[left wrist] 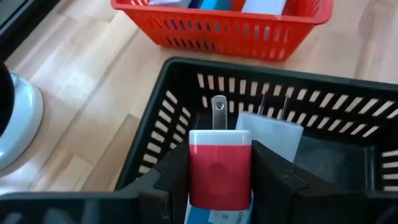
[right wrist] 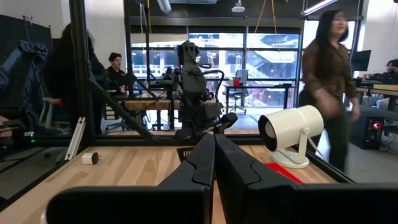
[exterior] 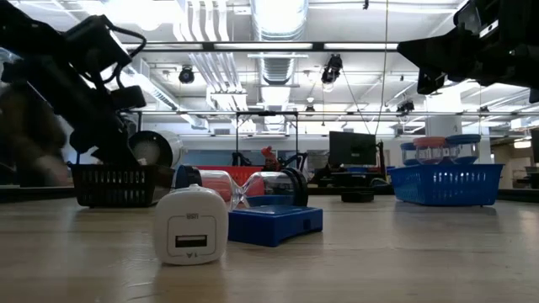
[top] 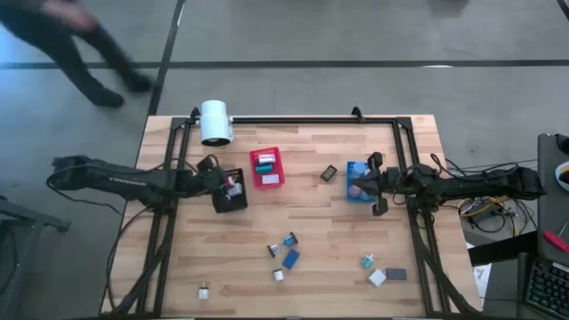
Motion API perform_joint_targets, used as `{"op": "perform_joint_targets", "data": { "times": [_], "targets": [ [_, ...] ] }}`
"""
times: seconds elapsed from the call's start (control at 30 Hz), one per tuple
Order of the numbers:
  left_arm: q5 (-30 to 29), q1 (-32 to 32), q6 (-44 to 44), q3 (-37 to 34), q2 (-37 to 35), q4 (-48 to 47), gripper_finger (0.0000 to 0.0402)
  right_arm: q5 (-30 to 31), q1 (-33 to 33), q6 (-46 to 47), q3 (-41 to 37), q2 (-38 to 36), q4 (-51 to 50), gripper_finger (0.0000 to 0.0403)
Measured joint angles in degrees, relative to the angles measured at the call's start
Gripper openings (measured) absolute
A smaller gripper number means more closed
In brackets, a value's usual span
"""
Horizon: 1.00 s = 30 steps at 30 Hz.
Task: Pick & Place Office items
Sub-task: Put the pink charger adapter into the black bin, then put the dark blue digital clock into the red bin
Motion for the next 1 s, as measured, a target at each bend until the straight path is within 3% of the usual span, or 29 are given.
{"op": "perform_joint_targets", "data": {
  "times": [0.27, 0.5, 0.63, 0.73, 0.83, 1.0],
  "targets": [
    [0.3, 0.1, 0.4, 0.1, 2.0, 0.8, 0.0137, 0.0, 0.0, 0.0, 0.0, 0.0, 0.0, 0.0008],
    [0.6, 0.1, 2.1, 1.6, 1.4, 0.6, 0.0266, 0.0, 0.0, 0.0, 0.0, 0.0, 0.0, 0.0008],
    [1.0, 0.1, 3.5, 3.9, 0.4, -0.6, 0.0301, 0.0, 0.0, 0.0, 0.0, 0.0, -0.1, 0.0008],
    [2.1, 0.0, 4.9, 6.1, -1.2, -1.6, 0.0304, 0.0, 0.0, 0.0, 0.0, 0.0, -0.1, 0.0008],
    [7.6, 0.0, 7.4, 7.7, -4.2, 0.1, 0.0295, 0.0, 0.0, 0.0, 0.0, 0.0, -0.2, 0.0008],
    [17.4, 0.0, 11.4, 7.5, -11.3, 7.0, 0.0235, 0.0, 0.0, 0.0, 0.0, 0.0, -0.4, 0.0008]
  ]
}}
